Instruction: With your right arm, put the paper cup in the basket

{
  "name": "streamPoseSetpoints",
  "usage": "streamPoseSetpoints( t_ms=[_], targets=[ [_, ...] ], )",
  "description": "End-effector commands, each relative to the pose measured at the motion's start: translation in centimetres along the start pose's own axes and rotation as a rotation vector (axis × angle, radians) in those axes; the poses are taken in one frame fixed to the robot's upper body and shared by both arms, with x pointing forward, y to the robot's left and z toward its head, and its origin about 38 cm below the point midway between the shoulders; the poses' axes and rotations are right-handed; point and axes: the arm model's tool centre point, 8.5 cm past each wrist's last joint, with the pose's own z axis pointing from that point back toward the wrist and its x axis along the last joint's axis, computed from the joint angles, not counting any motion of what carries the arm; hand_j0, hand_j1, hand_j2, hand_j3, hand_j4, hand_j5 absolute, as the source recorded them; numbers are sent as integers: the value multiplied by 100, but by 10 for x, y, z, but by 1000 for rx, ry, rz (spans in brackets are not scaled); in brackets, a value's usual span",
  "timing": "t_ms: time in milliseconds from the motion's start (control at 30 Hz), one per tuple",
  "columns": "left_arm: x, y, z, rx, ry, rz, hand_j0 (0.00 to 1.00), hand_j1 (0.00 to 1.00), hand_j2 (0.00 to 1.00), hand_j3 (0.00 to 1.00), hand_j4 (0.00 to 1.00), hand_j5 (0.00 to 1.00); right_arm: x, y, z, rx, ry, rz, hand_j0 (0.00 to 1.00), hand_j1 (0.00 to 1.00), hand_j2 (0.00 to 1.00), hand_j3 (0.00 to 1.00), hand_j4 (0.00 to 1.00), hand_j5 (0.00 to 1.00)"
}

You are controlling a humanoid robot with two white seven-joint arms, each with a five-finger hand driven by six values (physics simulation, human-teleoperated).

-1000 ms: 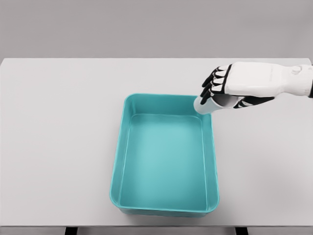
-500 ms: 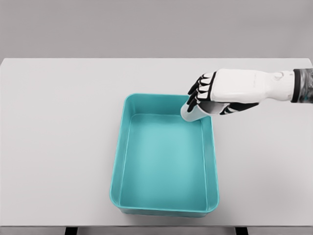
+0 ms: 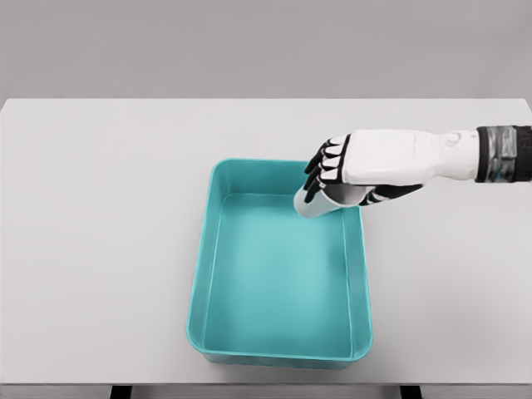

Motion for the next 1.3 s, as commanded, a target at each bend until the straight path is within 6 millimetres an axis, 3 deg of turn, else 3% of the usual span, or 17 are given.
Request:
streamPoseSetpoints(
  t_ms=[0,833,1267],
  targets=[
    [0,0,0,0,0,0,100,100,100,100,100,100,1,0,-3,-5,-8,-7,71,71,71,71,71,71],
    [0,0,0,0,0,0,100,100,100,100,100,100,1,8,-42,0,-80,-36,71,71,71,71,71,71],
    [0,0,0,0,0,0,100,100,100,100,100,100,-2,17,-53,40,-93,-56,71,71,71,71,71,71]
  ],
)
